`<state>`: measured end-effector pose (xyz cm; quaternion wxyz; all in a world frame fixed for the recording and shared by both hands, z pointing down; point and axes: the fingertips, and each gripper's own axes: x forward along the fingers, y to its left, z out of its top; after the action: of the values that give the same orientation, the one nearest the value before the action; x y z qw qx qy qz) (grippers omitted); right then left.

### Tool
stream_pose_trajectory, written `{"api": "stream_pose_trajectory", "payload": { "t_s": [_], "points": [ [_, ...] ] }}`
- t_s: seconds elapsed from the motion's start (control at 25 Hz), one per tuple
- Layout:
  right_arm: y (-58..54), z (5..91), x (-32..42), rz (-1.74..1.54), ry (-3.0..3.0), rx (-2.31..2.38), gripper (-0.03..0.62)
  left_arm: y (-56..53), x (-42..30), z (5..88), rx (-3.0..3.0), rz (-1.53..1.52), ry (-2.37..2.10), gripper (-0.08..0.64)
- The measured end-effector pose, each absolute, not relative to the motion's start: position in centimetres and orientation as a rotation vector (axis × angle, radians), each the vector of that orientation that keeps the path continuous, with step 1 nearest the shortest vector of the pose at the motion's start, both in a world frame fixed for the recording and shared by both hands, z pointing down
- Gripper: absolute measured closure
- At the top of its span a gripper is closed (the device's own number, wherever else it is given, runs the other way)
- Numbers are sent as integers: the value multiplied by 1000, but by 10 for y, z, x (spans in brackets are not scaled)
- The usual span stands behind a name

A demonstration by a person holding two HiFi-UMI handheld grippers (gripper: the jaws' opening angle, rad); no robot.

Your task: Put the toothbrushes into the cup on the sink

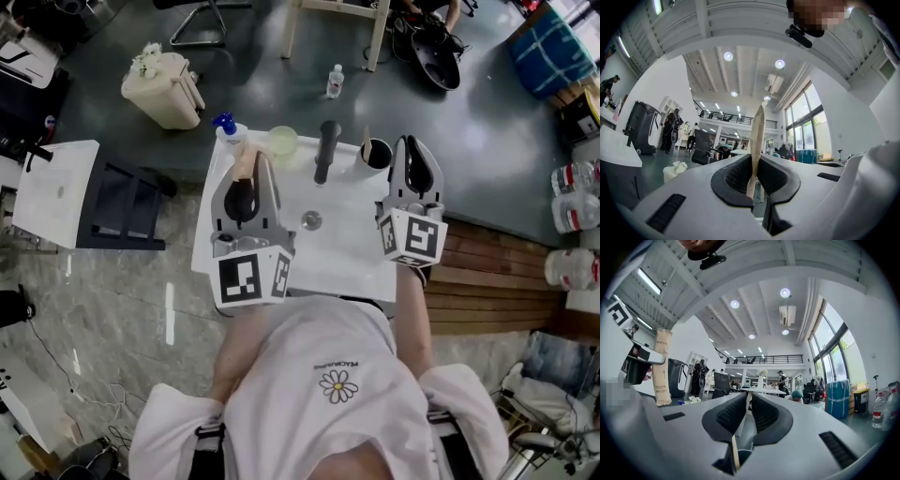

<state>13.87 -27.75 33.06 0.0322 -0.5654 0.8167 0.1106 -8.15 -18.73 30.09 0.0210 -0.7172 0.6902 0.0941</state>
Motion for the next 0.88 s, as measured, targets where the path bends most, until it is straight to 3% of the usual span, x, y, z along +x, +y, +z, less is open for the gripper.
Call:
{"api": "stream_pose_trajectory", "payload": {
  "t_s": [0.88],
  "points": [
    [-213,338,145,161,2496,-1768,580,-194,-76,306,-2234,292,2118,525]
  ]
}}
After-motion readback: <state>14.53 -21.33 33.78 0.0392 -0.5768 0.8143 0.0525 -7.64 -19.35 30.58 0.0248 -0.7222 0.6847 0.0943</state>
